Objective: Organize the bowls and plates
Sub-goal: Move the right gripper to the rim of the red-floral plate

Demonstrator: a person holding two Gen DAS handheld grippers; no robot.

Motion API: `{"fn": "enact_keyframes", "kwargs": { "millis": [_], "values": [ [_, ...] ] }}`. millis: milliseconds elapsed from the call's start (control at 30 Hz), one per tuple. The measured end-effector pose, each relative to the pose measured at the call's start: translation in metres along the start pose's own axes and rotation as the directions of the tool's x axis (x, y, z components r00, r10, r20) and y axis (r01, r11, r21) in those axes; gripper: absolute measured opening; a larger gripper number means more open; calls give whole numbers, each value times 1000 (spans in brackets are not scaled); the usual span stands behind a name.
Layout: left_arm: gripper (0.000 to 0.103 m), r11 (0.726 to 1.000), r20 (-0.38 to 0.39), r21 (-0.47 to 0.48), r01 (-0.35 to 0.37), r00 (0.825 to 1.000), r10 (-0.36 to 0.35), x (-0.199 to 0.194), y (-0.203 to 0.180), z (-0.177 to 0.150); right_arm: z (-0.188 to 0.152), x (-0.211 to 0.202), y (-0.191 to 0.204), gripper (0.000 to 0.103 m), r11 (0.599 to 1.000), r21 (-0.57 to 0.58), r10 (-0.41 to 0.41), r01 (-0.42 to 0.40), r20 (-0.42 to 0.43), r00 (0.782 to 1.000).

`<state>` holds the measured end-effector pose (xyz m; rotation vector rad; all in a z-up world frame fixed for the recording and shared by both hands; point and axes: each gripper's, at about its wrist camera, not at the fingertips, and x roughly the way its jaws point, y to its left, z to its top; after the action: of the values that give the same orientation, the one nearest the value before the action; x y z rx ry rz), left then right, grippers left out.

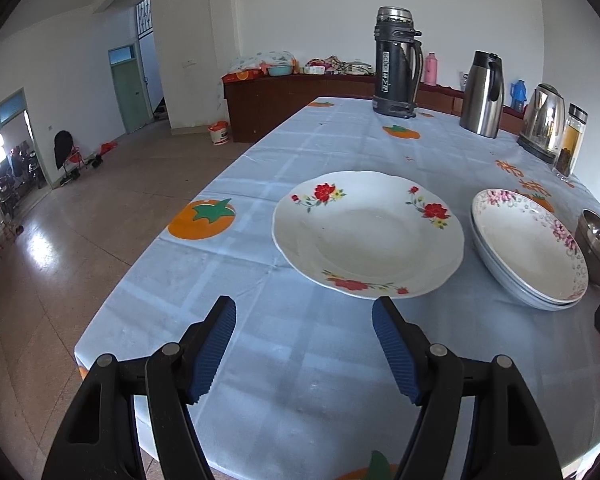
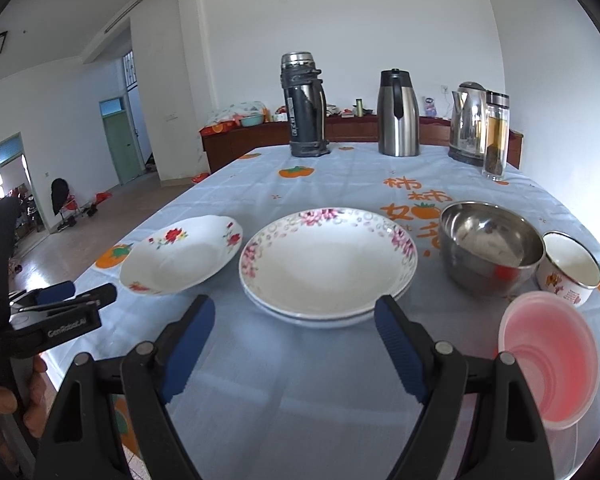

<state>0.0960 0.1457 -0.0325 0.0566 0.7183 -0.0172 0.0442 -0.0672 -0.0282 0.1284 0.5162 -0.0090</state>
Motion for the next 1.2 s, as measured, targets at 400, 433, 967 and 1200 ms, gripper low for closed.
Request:
{"fn": "enact_keyframes", "kwargs": {
  "millis": [400,433,967,1200],
  "values": [
    [73,999,-21,-34,-12,1000,11,-1,9,-4,-7,-6,5,65,995,7,96,-96,4,995],
    [73,999,-21,-35,-15,1000,14,-1,11,-4,-6,-5,6,64,994,8,105,-105,1,994],
    [73,1000,-46,-14,-7,999,7,30,36,40,14,62,24,42,919,232,362,-318,-182,914],
    [73,1000,-64,-10,9,998,-10,52,46,69,14,92,42,42,912,263,377,-315,-234,896]
  ]
}}
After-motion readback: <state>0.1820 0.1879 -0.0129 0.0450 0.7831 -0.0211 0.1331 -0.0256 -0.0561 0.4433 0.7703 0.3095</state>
